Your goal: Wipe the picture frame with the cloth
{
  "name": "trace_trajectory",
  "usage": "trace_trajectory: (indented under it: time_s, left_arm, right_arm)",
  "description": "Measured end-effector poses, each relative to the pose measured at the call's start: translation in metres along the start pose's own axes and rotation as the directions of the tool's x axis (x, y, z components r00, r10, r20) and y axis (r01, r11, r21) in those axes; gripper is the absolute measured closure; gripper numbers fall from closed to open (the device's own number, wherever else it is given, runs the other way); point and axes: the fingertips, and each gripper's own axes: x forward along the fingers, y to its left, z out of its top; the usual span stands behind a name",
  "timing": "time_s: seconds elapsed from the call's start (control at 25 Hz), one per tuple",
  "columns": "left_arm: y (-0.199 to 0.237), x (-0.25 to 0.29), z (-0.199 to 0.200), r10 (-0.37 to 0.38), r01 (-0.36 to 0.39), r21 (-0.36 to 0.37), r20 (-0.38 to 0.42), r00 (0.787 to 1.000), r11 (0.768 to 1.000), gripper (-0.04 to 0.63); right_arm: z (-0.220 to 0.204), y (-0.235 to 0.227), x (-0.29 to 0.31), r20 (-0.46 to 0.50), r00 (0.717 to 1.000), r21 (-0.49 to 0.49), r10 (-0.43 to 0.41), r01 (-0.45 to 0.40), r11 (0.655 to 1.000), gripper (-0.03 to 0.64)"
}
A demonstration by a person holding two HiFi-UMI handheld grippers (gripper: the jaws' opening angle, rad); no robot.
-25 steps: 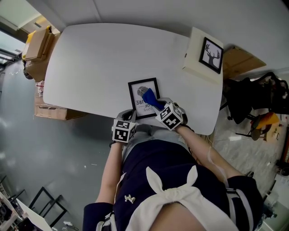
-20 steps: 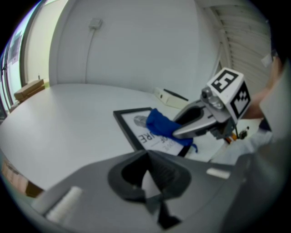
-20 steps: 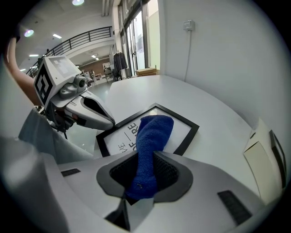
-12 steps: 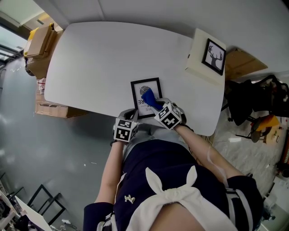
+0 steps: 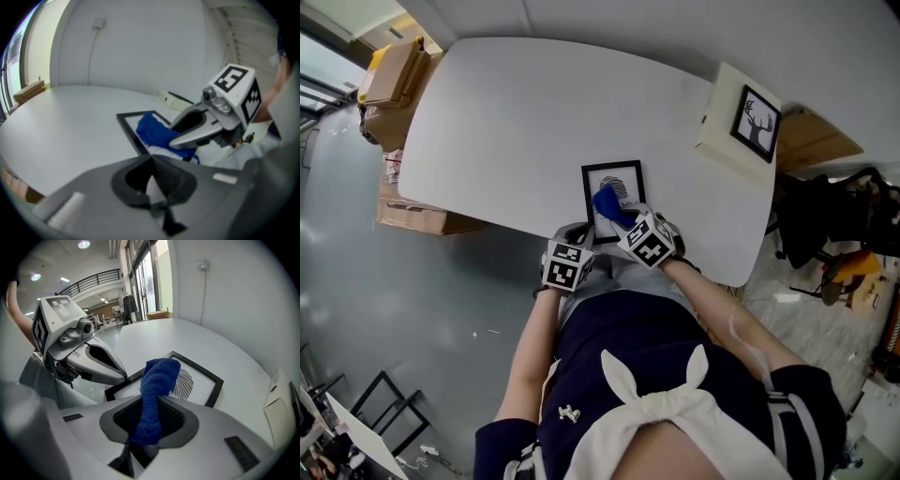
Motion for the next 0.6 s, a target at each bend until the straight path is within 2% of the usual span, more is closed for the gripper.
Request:
trace_trajectory:
  time_s: [0.36,0.6]
  left_arm:
    - [0.001,0.0,0.0,0.013,-0.013,-0.008,0.012,1.0,1.0,0.591]
    - [0.002,-0.001,0.001,0.015,-0.015,-0.02,0.018,1.0,1.0,0.591]
  right_arm:
    - [0.01,0.012,0.008,0.01,0.999,-0.052,0.043,-0.043,0.998,0.525]
    - [0.017,0.023,0.012,0.035,0.994,-0.097,0.101,-0.097,0.991,0.525]
